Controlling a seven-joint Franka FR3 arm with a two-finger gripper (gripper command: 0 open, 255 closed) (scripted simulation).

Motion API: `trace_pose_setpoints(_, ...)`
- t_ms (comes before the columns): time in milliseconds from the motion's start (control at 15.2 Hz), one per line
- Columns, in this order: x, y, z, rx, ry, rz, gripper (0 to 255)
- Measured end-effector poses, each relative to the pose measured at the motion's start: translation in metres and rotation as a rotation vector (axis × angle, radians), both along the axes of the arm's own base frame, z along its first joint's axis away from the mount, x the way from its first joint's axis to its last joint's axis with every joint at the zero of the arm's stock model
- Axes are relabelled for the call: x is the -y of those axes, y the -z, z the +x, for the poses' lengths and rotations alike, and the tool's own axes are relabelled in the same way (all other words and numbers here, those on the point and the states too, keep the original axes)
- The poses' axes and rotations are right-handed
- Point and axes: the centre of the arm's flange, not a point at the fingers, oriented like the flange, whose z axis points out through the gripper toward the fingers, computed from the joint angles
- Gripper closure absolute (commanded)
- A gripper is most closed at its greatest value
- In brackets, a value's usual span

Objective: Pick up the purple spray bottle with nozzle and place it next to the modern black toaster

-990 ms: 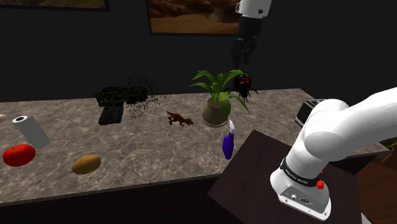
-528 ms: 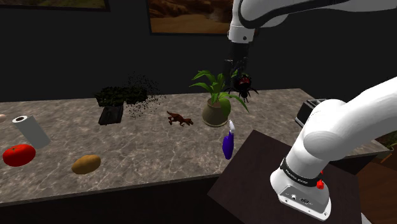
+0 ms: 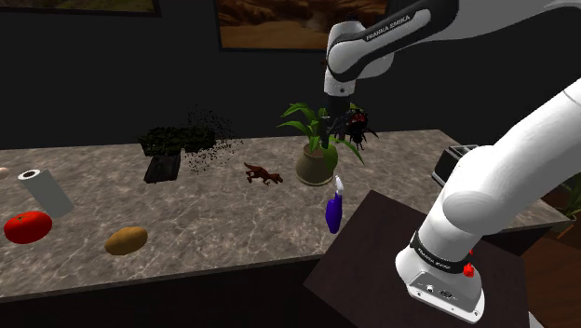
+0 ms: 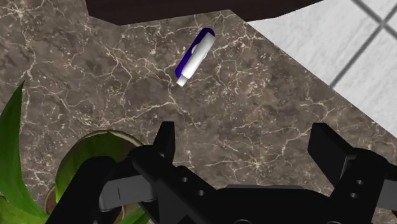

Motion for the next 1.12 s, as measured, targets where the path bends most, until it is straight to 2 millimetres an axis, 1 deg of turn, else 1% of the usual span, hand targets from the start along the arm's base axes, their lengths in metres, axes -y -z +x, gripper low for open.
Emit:
trace_pose_setpoints(132,0.007,0.025,0.006,-0.02,0.018,0.008,0)
trace_pose_setpoints(198,0.013,0.038,0.008,-0.03,0.027,0.013,0)
trace_pose_setpoints(330,0.02,0.06,0.012,-0.051,0.045,0.021,0)
trace_pose_setpoints(462,0.029,0.09,0.019,-0.071,0.063,0.03,0)
trace_pose_setpoints(528,0.03,0.102,0.018,-0.081,0.072,0.034,0)
trace_pose_setpoints(792,0.048,0.155,0.025,-0.121,0.107,0.051,0)
trace_pose_setpoints(924,0.052,0.183,0.028,-0.142,0.125,0.06,0)
trace_pose_setpoints(990,0.058,0.196,0.03,-0.152,0.134,0.063,0)
trace_pose_setpoints(1056,0.059,0.212,0.029,-0.163,0.143,0.068,0)
trace_pose_setpoints(1122,0.064,0.223,0.03,-0.173,0.152,0.072,0)
